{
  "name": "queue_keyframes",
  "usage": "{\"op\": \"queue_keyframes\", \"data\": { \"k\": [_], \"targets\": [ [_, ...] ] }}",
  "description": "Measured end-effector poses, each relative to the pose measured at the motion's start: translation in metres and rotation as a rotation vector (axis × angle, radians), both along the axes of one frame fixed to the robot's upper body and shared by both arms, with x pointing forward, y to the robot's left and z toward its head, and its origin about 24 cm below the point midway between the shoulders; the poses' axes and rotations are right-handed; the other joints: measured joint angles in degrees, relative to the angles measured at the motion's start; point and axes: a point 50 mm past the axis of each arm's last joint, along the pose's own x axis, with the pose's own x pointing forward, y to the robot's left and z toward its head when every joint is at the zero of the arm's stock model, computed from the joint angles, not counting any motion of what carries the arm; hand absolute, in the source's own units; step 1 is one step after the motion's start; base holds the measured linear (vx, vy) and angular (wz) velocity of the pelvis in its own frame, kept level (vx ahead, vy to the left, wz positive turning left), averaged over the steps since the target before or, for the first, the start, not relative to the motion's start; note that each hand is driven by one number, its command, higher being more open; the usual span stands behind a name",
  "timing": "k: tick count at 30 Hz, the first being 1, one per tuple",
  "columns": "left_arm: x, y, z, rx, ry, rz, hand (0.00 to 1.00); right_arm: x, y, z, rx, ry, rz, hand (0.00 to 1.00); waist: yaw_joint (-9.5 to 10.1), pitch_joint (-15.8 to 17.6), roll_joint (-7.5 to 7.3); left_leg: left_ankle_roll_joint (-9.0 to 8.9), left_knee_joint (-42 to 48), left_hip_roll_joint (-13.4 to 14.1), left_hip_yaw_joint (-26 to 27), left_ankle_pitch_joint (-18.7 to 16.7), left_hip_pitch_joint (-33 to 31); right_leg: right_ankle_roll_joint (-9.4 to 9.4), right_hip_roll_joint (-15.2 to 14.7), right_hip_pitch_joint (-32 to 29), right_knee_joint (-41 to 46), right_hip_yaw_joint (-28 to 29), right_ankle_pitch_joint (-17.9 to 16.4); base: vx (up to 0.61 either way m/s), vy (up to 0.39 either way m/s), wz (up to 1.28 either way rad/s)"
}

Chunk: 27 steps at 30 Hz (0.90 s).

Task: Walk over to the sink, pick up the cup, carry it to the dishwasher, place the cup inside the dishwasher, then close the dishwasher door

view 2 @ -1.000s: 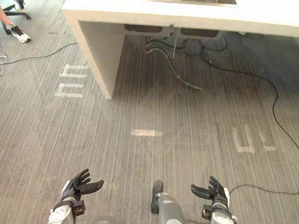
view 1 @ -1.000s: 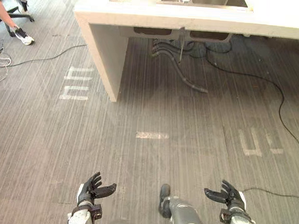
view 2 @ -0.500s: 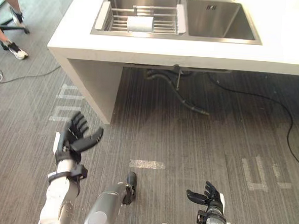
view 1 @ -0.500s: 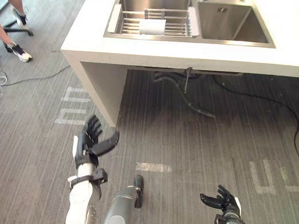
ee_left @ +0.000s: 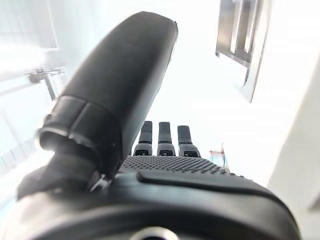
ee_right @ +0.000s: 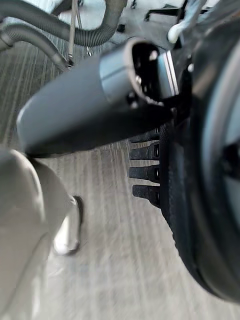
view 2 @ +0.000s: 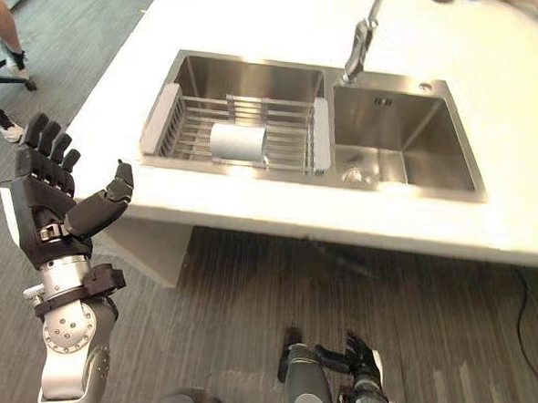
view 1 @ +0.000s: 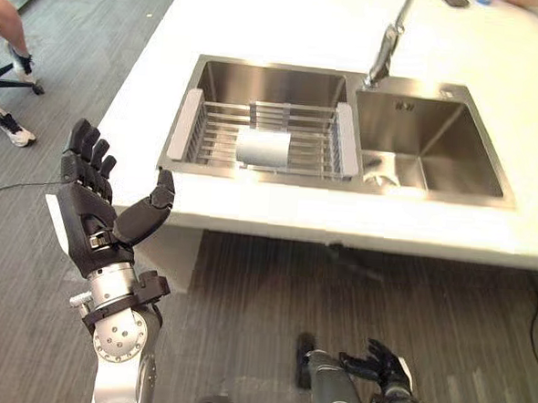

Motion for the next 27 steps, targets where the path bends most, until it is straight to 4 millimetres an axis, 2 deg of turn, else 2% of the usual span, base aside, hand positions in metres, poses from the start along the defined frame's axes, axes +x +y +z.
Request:
{"op": "queue_keyframes", "data": {
  "k": [1,2,4,5,8,9,10,11,12,13,14,18,21,23,27],
  "targets": [
    [0.004,0.0,-0.001,0.006,0.008,-0.012,0.9,-0.001,-0.001,0.0,-0.001,0.002,0.002,0.9,-0.15,0.05,-0.03,0.12,4.23,0.36,0.09,1.67,-1.58,-0.18,0.01,1.88,-1.57,-0.62,-0.26,0.56,-0.315,0.63],
    [0.013,-0.001,-0.002,0.045,0.031,-0.04,0.9,-0.003,-0.003,0.0,0.0,0.008,0.007,0.9,-0.07,0.38,-0.55,0.03,15.39,1.93,0.92,2.18,-5.91,-0.3,0.28,8.4,-6.94,-1.52,-0.28,0.43,-0.229,0.46],
    [0.017,0.001,-0.002,0.084,0.043,-0.061,0.9,-0.005,-0.004,0.0,-0.002,0.004,0.008,0.9,0.05,0.3,-0.95,0.22,19.42,2.93,2.74,-0.44,-8.75,-0.51,0.35,13.62,-10.58,-2.15,-0.38,0.38,-0.162,0.25],
    [0.019,0.003,0.004,0.139,0.038,-0.076,0.9,-0.003,-0.008,0.003,-0.013,-0.015,0.01,0.9,0.26,0.03,-1.28,0.46,17.61,2.88,3.76,-1.64,-12.03,-0.52,-0.1,16.44,-13.17,-2.25,-0.39,0.33,-0.088,0.08],
    [0.025,0.003,0.016,0.233,0.011,-0.104,0.9,0.0,-0.012,0.006,-0.021,-0.033,0.013,0.9,1.01,0.01,-1.29,0.06,8.02,1.85,3.12,-1.09,-16.68,-0.37,-0.93,18.71,-15.24,-2.23,-0.4,0.26,0.014,-0.02],
    [0.027,0.001,0.02,0.261,0.002,-0.125,0.9,-0.001,-0.013,0.006,-0.02,-0.029,0.016,0.9,1.07,-0.14,-1.04,0.11,0.02,0.51,1.56,3.09,-17.12,0.11,-1.26,19.56,-15.32,-2.16,-0.7,0.2,0.115,-0.1],
    [0.027,-0.003,0.022,0.279,-0.004,-0.154,0.9,-0.006,-0.014,0.005,-0.019,-0.018,0.019,0.9,1.11,-0.84,0.11,0.23,-6.34,-0.05,-0.33,13.75,-17.23,2.05,-0.6,20.54,-15.39,-1.83,-1.9,0.21,0.139,-0.16],
    [0.027,-0.004,0.023,0.295,-0.005,-0.174,0.9,-0.008,-0.014,0.004,-0.016,-0.009,0.018,0.9,1.1,-1.06,0.38,-0.66,-7.09,0.1,-0.67,14.34,-17.12,3.08,0.07,21.05,-15.53,-1.46,-2.92,0.2,0.15,-0.03],
    [0.028,-0.008,0.023,0.34,0.011,-0.212,0.9,-0.012,-0.004,-0.001,0.013,0.011,0.01,0.9,0.44,-1.68,-1.3,-0.25,-7.85,-1.3,-0.81,14.03,-16.41,3.39,-1.26,21.01,-15.22,-1.33,-3.3,0.21,0.166,0.0],
    [0.029,-0.013,0.021,0.404,0.036,-0.265,0.9,-0.017,0.003,-0.004,0.039,0.02,0.008,0.9,0.58,-2.44,-2.95,0.47,-10.76,-2.43,0.42,14.61,-15.34,3.74,-2.76,20.42,-15.19,-0.21,-3.62,0.19,0.151,0.02],
    [0.029,-0.015,0.02,0.428,0.05,-0.284,0.9,-0.017,0.005,-0.005,0.047,0.021,0.008,0.9,0.6,-2.64,-3.36,0.81,-11.84,-2.99,0.91,14.9,-14.82,3.77,-3.29,20.34,-15.3,0.37,-3.63,0.14,0.126,-0.12],
    [0.03,-0.027,0.013,0.538,0.11,-0.414,0.9,-0.018,0.009,-0.006,0.065,0.023,0.026,0.9,-0.17,-2.87,-3.65,2.19,-16.64,-5.18,3.41,15.95,-10.72,3.85,-5.58,21.29,-16.11,2.94,-3.58,0.09,0.103,-0.22],
    [0.03,-0.032,0.01,0.614,0.138,-0.477,0.9,-0.017,0.012,-0.007,0.069,0.028,0.055,0.9,-0.57,-3.04,-3.72,2.08,-19.64,-5.28,4.23,17.25,-9.21,4.53,-5.65,21.25,-16.9,3.39,-3.17,0.02,0.008,-0.15],
    [0.03,-0.037,0.004,0.667,0.173,-0.531,0.9,-0.018,0.013,-0.007,0.07,0.037,0.071,0.9,-1.05,-3.12,-3.58,1.69,-23.68,-5.2,4.46,19.61,-7.76,5.03,-5.15,21.04,-17.62,3.48,-2.87,-0.04,-0.05,-0.07],
    [0.029,-0.048,-0.007,0.723,0.222,-0.622,0.9,-0.02,0.013,-0.008,0.061,0.048,0.088,0.9,-1.61,-3.22,-3.44,1.15,-27.59,-4.34,4.81,21.93,-5.63,5.04,-4.07,21.09,-17.68,3.86,-2.85,-0.05,-0.051,-0.07]
  ]
}}
